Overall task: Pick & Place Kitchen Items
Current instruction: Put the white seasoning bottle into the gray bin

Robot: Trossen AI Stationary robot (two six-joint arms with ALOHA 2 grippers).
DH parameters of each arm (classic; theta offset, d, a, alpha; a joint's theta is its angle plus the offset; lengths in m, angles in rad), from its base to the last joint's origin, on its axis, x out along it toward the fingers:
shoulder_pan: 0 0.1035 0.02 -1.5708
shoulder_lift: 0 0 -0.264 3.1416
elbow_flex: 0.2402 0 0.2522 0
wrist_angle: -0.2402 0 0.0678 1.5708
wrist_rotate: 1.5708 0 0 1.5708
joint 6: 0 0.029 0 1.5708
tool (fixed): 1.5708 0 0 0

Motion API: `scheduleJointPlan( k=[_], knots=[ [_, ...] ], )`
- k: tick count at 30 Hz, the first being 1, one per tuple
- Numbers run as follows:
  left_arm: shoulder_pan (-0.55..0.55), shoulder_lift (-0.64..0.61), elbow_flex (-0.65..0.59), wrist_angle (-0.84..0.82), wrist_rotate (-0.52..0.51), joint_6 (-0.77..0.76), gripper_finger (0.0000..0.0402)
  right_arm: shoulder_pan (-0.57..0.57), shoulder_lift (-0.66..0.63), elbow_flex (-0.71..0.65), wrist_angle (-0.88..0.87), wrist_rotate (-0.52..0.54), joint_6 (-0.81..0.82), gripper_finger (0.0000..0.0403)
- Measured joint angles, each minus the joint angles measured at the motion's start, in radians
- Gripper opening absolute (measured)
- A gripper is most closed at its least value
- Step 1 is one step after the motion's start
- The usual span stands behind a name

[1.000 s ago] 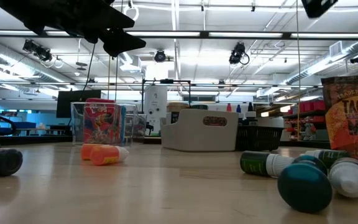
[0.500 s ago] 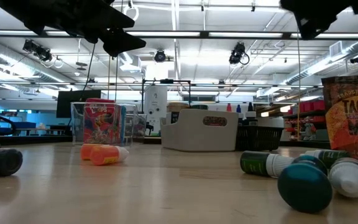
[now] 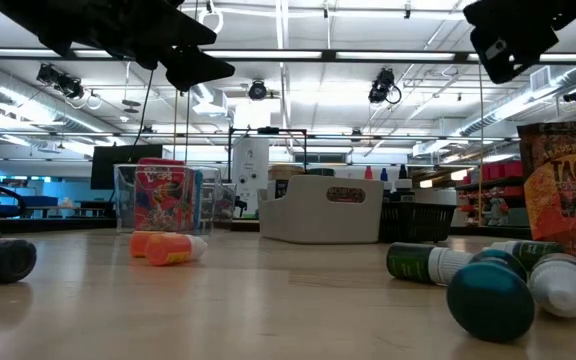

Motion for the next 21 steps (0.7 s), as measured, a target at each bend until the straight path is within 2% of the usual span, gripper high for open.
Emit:
scheduleJointPlan(
  k=[3, 8, 14, 18, 21],
  knots=[
    [0.0, 0.0, 0.0, 0.0, 0.0, 0.0, 0.0355, 0.025, 0.03, 0.0, 0.023, 0.018, 0.003, 0.0238],
    [0.0, 0.0, 0.0, 0.0, 0.0, 0.0, 0.0355, 0.066, 0.092, 0.0, 0.023, 0.159, 0.012, 0.0267],
    [0.0, 0.0, 0.0, 0.0, 0.0, 0.0, 0.0355, 0.102, 0.142, 0.0, 0.06, 0.096, 0.126, 0.0273],
    [0.0, 0.0, 0.0, 0.0, 0.0, 0.0, 0.0355, 0.134, 0.141, 0.001, 0.137, 0.145, -0.022, 0.027],
    [0.0, 0.0, 0.0, 0.0, 0.0, 0.0, 0.0355, 0.145, 0.148, 0.002, 0.082, 0.15, -0.047, 0.027]
  ],
)
